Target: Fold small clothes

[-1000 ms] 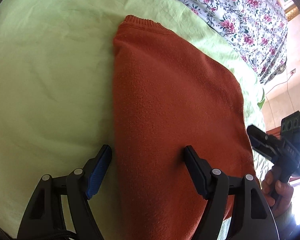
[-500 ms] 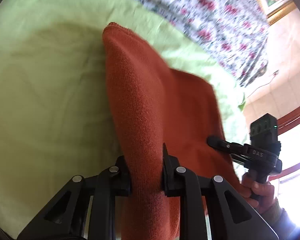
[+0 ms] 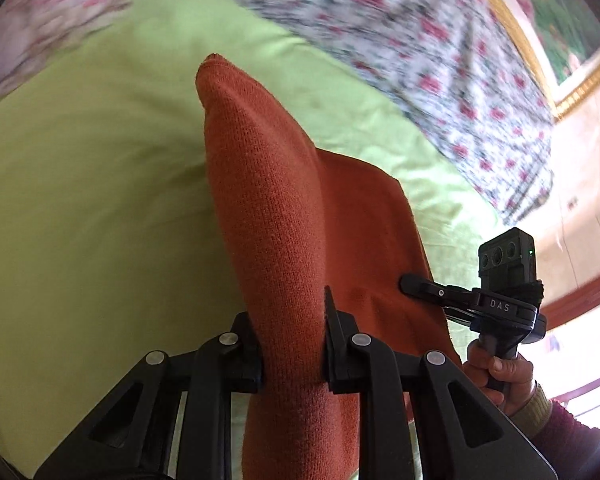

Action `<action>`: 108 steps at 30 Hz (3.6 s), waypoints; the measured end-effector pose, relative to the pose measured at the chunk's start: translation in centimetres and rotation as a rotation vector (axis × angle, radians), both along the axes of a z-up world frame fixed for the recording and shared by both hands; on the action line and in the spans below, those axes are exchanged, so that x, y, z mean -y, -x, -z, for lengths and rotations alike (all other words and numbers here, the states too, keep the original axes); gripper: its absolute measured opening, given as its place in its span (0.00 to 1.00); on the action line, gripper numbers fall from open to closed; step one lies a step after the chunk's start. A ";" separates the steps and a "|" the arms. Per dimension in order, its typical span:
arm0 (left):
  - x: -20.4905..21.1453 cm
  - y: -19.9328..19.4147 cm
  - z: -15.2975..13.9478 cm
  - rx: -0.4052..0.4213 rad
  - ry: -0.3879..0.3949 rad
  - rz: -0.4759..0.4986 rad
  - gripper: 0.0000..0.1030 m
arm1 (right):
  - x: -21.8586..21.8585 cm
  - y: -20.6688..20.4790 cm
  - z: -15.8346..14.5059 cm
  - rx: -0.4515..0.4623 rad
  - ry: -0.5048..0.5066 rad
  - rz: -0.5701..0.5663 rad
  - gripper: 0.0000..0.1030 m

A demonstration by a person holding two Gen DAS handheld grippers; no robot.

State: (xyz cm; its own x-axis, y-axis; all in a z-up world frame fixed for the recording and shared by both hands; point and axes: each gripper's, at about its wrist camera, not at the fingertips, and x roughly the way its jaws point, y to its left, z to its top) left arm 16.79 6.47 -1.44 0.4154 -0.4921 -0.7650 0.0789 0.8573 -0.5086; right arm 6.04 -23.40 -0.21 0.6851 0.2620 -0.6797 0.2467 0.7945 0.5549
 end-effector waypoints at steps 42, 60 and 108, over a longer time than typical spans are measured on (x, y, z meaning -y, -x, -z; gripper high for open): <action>-5.2 -10.1 5.5 0.008 -0.282 -0.161 0.19 | -1.8 -8.1 -0.5 -0.122 0.372 0.000 0.10; -7.3 5.1 1.2 -0.082 -0.144 -0.145 0.39 | -6.1 6.2 -2.0 -0.066 0.209 0.057 0.35; -4.3 9.9 0.1 -0.114 -0.053 -0.028 0.33 | -6.4 10.3 -3.2 -0.085 0.285 0.112 0.21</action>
